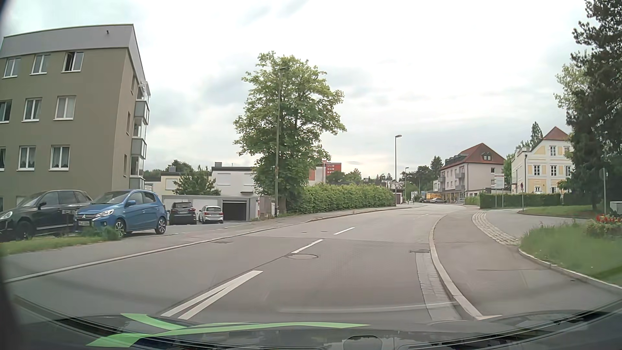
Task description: Follow the waypoints while adhering to traffic rules and regulations
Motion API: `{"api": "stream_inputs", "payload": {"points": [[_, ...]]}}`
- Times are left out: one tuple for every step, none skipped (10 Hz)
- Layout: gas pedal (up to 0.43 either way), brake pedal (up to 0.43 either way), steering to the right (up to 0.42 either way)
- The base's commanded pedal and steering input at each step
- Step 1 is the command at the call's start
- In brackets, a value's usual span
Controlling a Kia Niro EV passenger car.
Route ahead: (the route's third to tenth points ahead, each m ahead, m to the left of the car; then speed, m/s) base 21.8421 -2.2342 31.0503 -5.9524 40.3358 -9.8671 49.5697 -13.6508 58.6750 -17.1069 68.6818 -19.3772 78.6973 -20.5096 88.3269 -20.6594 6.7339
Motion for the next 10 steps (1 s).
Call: {"api": "stream_inputs", "payload": {"points": [[0.087, 0.000, 0.048], [0.087, 0.000, 0.049], [0.087, 0.000, 0.051], [0.087, 0.000, 0.053], [0.098, 0.000, 0.054], [0.098, 0.000, 0.054], [0.098, 0.000, 0.054], [0.098, 0.000, 0.055], [0.098, 0.000, 0.059], [0.098, 0.000, 0.063]]}}
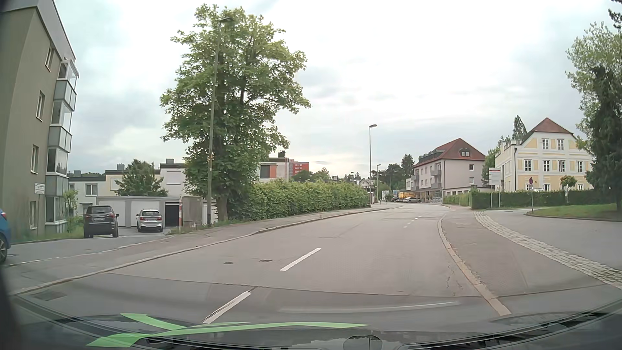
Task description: Follow the waypoints while adhering to traffic rules and regulations
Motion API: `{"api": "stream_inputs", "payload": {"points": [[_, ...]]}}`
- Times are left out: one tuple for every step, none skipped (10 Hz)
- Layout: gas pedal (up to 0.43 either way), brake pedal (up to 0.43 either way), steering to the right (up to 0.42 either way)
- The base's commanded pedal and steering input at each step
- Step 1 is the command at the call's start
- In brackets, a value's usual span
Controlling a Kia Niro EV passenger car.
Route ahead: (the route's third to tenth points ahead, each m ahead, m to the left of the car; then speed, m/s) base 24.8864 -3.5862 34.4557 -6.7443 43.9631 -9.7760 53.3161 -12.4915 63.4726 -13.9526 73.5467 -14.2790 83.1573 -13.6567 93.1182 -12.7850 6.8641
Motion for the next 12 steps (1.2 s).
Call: {"api": "stream_inputs", "payload": {"points": [[0.098, 0.000, 0.066], [0.098, 0.000, 0.068], [0.098, 0.000, 0.069], [0.098, 0.000, 0.069], [0.098, 0.000, 0.069], [0.110, 0.000, 0.069], [0.110, 0.000, 0.069], [0.110, 0.000, 0.068], [0.110, 0.000, 0.067], [0.110, 0.000, 0.067], [0.110, 0.000, 0.067], [0.110, 0.000, 0.067]]}}
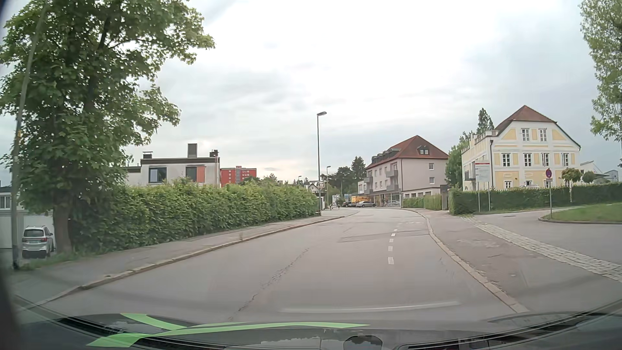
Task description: Follow the waypoints while adhering to traffic rules and regulations
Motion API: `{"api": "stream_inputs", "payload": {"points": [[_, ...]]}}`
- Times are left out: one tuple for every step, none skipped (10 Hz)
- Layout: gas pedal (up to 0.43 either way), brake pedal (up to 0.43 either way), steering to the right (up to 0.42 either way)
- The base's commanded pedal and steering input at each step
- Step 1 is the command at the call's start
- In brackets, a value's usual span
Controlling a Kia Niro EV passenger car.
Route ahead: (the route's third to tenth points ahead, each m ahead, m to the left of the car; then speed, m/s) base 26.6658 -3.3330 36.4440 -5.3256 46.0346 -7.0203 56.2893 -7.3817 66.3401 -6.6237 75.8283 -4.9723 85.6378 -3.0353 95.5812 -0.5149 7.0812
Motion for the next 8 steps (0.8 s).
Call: {"api": "stream_inputs", "payload": {"points": [[0.110, 0.000, 0.067], [0.110, 0.000, 0.067], [0.110, 0.000, 0.067], [0.110, 0.000, 0.067], [0.110, 0.000, 0.067], [0.110, 0.000, 0.067], [0.110, 0.000, 0.066], [0.110, 0.000, 0.065]]}}
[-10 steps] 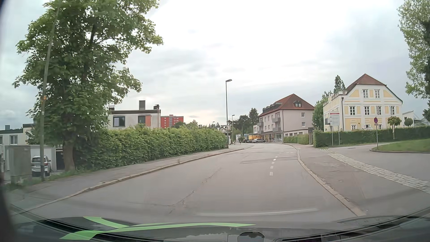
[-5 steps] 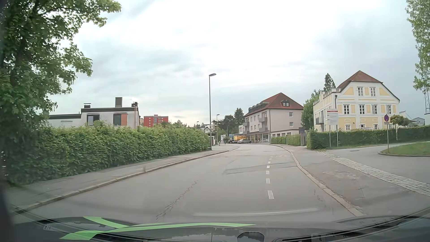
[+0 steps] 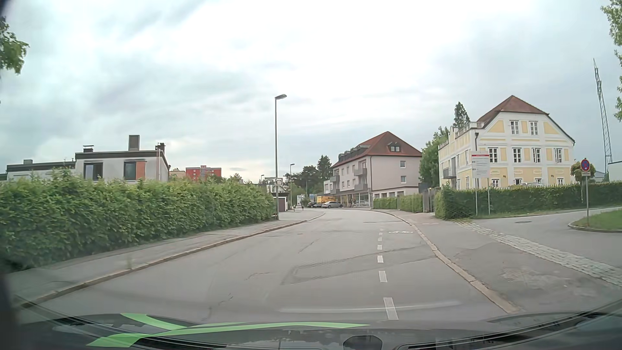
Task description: Follow the waypoints while adhering to traffic rules and regulations
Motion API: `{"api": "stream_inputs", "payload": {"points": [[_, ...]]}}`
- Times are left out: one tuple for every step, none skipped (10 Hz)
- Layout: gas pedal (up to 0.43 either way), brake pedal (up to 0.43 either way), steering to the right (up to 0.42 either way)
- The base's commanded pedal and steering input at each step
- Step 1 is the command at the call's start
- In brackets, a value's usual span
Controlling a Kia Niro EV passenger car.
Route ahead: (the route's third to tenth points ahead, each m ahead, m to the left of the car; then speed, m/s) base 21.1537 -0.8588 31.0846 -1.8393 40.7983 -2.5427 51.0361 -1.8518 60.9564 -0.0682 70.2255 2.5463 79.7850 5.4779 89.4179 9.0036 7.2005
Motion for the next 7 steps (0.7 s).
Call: {"api": "stream_inputs", "payload": {"points": [[0.110, 0.000, 0.064], [0.110, 0.000, 0.062], [0.110, 0.000, 0.057], [0.110, 0.000, 0.053], [0.110, 0.000, 0.047], [0.110, 0.000, 0.041], [0.110, 0.000, 0.034]]}}
